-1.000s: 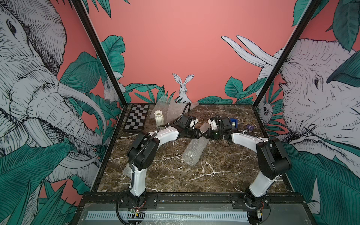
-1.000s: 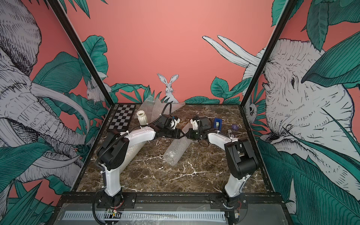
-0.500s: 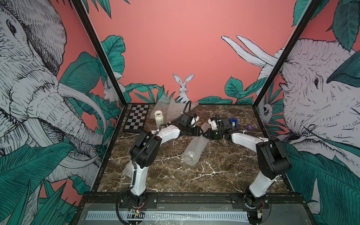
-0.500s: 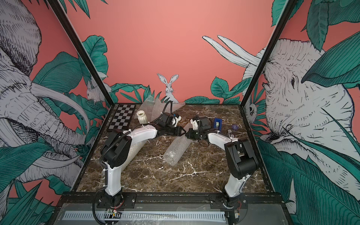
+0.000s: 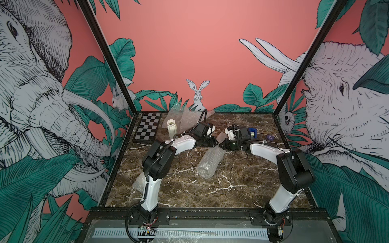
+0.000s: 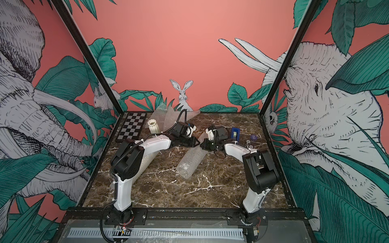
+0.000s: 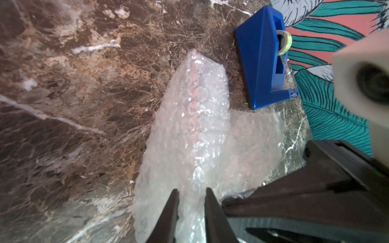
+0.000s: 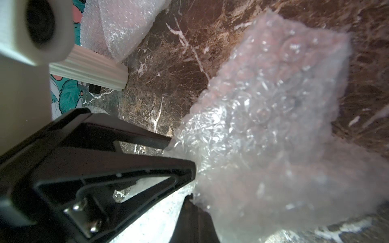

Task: Wrap vases in bubble wrap
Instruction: Stick the tape on the bubble wrap.

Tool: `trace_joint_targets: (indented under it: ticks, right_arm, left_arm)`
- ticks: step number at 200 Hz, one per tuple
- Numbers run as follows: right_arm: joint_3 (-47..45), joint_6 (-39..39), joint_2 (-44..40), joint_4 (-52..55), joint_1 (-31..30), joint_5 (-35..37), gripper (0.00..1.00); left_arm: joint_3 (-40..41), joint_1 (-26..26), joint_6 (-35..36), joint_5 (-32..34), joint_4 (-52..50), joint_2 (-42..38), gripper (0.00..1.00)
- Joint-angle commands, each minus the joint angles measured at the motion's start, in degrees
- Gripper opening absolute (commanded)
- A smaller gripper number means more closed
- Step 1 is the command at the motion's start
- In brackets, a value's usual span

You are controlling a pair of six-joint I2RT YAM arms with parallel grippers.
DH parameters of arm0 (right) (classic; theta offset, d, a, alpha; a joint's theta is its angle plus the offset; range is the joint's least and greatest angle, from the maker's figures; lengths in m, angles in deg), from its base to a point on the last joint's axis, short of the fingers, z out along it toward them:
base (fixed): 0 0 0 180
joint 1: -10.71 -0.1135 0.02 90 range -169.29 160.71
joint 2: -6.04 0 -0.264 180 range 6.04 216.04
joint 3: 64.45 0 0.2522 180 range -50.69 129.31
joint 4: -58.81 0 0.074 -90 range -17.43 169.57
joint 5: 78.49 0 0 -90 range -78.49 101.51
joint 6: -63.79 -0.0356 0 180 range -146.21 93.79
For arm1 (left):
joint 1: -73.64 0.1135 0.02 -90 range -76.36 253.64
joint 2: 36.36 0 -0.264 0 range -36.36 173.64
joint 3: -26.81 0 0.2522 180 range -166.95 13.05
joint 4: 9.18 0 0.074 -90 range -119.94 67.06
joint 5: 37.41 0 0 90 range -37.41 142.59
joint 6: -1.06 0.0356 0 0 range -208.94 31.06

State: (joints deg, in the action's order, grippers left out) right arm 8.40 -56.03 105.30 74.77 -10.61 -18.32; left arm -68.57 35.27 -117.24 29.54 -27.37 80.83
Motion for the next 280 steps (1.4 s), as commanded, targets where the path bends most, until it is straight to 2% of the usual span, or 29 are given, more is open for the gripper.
trace_joint_targets:
  ticks: [1,24,61,126,162,246,280]
  right_arm:
    - [-0.65,-0.36,0.60,1.54,0.14,2.04,0.05]
    - [-0.39,-0.65,0.20,1.72,0.06,1.96,0.08]
    - [-0.34,-0.89,-1.95,3.19,0.06,2.72,0.15]
    - [-1.88,-1.64,-6.29,3.99,-0.04,4.14,0.27]
    - [-2.51,-1.62,-7.01,4.92,-0.04,4.77,0.30]
    - [-3.28,-1.92,-6.64,4.53,-0.47,4.49,0.23]
    - [-4.26,-1.63,-6.58,5.98,-1.33,8.28,0.18]
  left_arm:
    - [-0.97,-0.52,1.09,1.67,-1.70,-0.23,0.16]
    - [-0.73,-0.72,1.10,2.07,-1.69,-0.11,0.09]
    - [-1.00,-1.24,2.62,4.47,-3.51,-0.60,0.04]
    - [-0.90,-1.44,2.91,6.35,-4.28,-0.48,0.01]
    - [-0.99,-1.44,2.95,6.68,-4.19,-0.38,0.01]
    - [-0.82,-1.44,3.09,6.44,-4.12,-0.82,0.01]
    - [-0.56,-1.43,2.89,6.27,-4.14,-1.39,0.02]
